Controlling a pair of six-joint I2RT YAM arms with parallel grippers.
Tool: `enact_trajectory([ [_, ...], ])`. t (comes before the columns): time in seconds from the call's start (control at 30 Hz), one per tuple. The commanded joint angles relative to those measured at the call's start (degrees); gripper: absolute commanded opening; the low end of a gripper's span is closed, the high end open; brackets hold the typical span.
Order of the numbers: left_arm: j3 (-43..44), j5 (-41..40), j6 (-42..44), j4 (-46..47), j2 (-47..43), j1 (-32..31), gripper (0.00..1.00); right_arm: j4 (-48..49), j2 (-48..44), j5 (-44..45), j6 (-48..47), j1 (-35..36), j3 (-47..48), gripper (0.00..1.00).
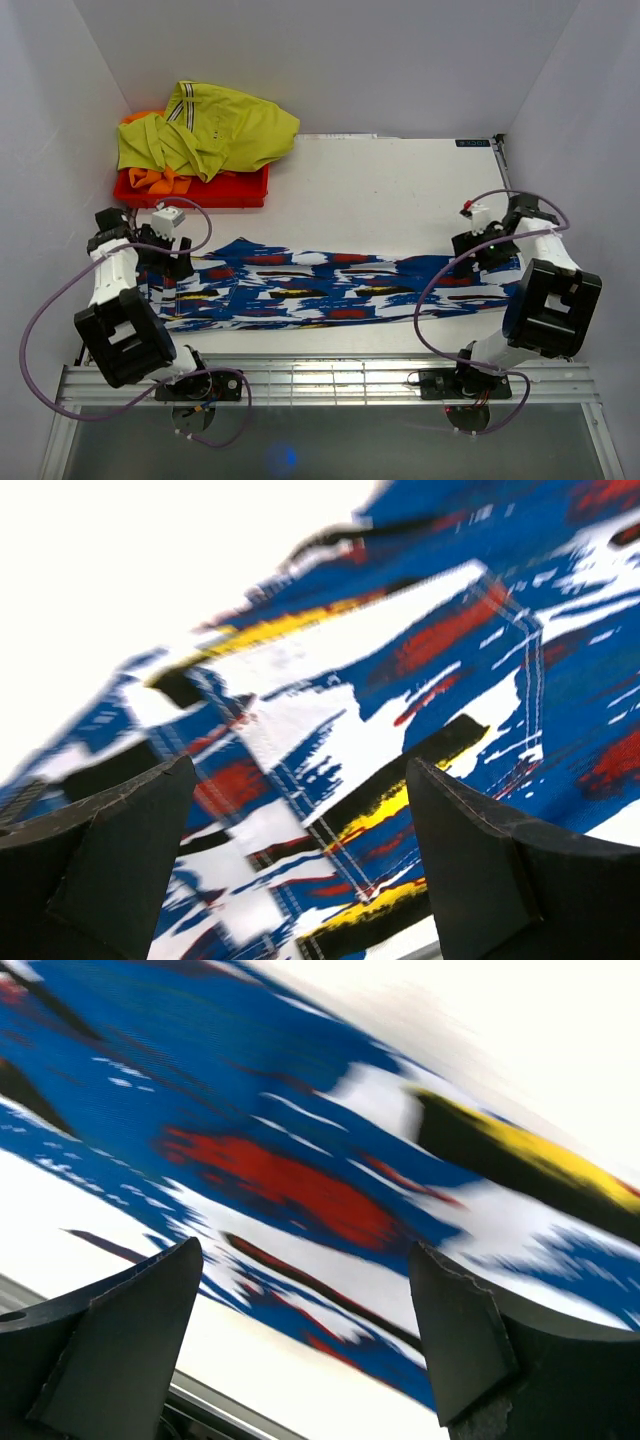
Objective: Fold and stack the trousers
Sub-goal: Fold the trousers
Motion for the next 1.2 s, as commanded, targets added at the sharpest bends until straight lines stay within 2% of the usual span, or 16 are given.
enact_trajectory([
  [0.0, 2.67, 4.32, -1.1, -1.16, -6.69, 0.18, 0.98, -4.3, -2.21, 3.46, -2.09, -8.35, 3.78, 0.88],
  [0.27, 0.56, 5.91, -6.55, 2.7, -11.18, 0.0, 0.98, -3.95, 4.73, 2.58, -2.18, -28.84, 7.64, 0.78],
  [0.37, 0.38, 6.7, -8.48, 4.2, -12.06, 0.0, 0.98, -3.25, 8.42, 2.49, -1.39, -33.07, 8.87, 0.75],
  [0.63, 0.12, 6.44, -8.49, 4.99, -12.06, -0.08, 0.98, 3.42, 11.85, 3.1, -1.3, -34.67, 3.79, 0.72],
  [0.73, -0.32, 5.82, -8.49, 5.69, -12.5, -0.08, 0.98, 5.71, 12.56, 4.16, -1.39, -34.67, -0.34, 0.68],
  [0.93, -0.59, 5.56, -8.66, 6.92, -12.5, -0.08, 0.98, 3.0, 11.77, 0.91, -2.18, -34.23, -3.95, 0.45],
  [0.97, -0.67, 5.47, -8.66, 7.01, -12.42, -0.08, 0.98, 1.95, 11.51, 0.65, -2.18, -34.14, -3.69, 0.35],
  [1.03, -1.11, 5.65, -9.01, 7.62, -12.15, -0.08, 0.98, -0.07, 10.8, -1.37, -2.44, -34.14, -1.95, 0.27],
  [1.07, -1.2, 5.73, -9.19, 7.71, -11.98, -0.08, 0.98, -2.43, 10.63, -2.07, -2.44, -34.14, -1.15, 0.18],
  [1.17, -1.73, 6.08, -9.89, 8.42, -11.71, -0.08, 0.98, -5.87, 8.09, -5.76, -2.71, -34.14, 2.63, 0.08],
])
